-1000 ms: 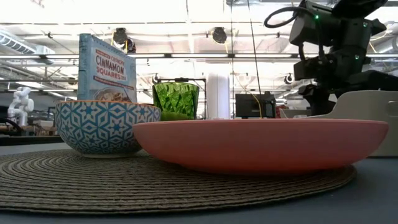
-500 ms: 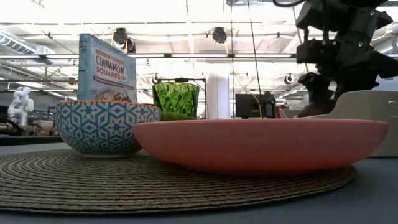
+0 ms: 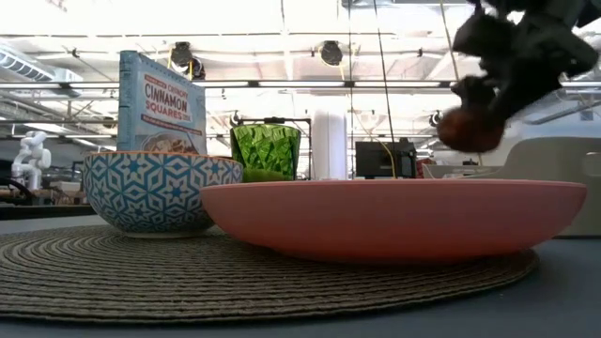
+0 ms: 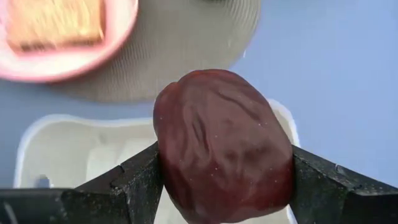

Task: Arrange a breakfast setting
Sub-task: Put the apple on the gray placemat to the right of the cup of milk

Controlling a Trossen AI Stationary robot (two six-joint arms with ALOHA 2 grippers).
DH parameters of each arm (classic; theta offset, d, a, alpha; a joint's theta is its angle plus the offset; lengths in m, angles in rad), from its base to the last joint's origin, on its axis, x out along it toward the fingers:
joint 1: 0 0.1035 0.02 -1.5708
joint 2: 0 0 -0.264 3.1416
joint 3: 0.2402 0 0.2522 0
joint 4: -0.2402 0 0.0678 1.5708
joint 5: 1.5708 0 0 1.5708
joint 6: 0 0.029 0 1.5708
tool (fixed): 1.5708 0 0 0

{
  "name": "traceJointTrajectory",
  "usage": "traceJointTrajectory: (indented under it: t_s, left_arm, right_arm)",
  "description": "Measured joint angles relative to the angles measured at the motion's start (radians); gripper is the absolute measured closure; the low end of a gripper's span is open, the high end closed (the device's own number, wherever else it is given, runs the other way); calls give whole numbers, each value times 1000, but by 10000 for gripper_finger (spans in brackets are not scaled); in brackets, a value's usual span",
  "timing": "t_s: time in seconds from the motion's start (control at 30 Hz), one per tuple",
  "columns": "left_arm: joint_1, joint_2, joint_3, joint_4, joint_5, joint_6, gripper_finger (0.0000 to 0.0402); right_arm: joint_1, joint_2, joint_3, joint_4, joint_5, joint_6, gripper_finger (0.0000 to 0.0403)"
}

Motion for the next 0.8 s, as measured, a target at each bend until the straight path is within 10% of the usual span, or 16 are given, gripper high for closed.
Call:
traceJointTrajectory:
  t_s: [0.8]
  left_arm:
    - [14, 263, 0, 167, 59, -133, 9]
  right_arm:
    - [0, 135, 56, 453, -79, 74, 131]
